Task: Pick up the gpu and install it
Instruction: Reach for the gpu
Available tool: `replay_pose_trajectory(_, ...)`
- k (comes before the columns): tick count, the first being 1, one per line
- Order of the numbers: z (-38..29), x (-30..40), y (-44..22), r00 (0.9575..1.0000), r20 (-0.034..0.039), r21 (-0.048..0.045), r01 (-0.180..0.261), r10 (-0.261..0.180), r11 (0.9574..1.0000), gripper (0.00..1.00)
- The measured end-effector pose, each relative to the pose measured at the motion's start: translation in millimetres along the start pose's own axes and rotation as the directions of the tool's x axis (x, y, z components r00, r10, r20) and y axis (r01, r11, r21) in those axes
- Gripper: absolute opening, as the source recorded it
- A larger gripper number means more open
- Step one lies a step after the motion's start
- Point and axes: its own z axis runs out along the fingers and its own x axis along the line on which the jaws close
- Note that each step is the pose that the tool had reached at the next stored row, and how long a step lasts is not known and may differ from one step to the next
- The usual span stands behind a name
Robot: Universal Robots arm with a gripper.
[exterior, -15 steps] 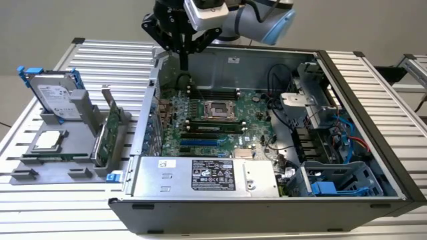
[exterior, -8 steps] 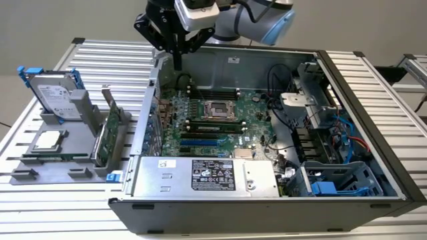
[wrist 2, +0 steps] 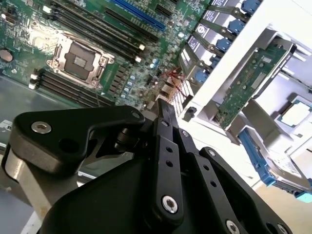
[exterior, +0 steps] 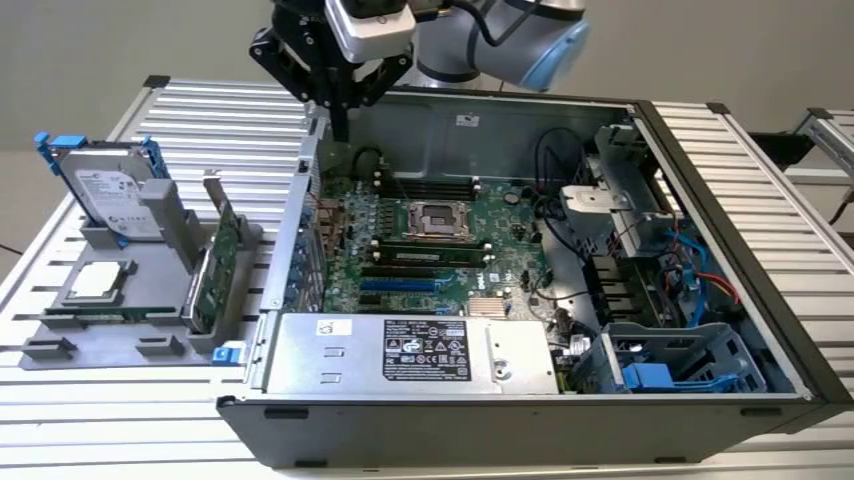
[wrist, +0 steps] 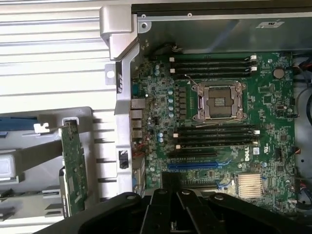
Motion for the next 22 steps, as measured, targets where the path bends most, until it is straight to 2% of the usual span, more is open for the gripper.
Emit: replay_pose_trajectory(22,-1.3,44.9,-7.6,1.0,0.0002,0.0,0.0,0.0,1.0,0.0)
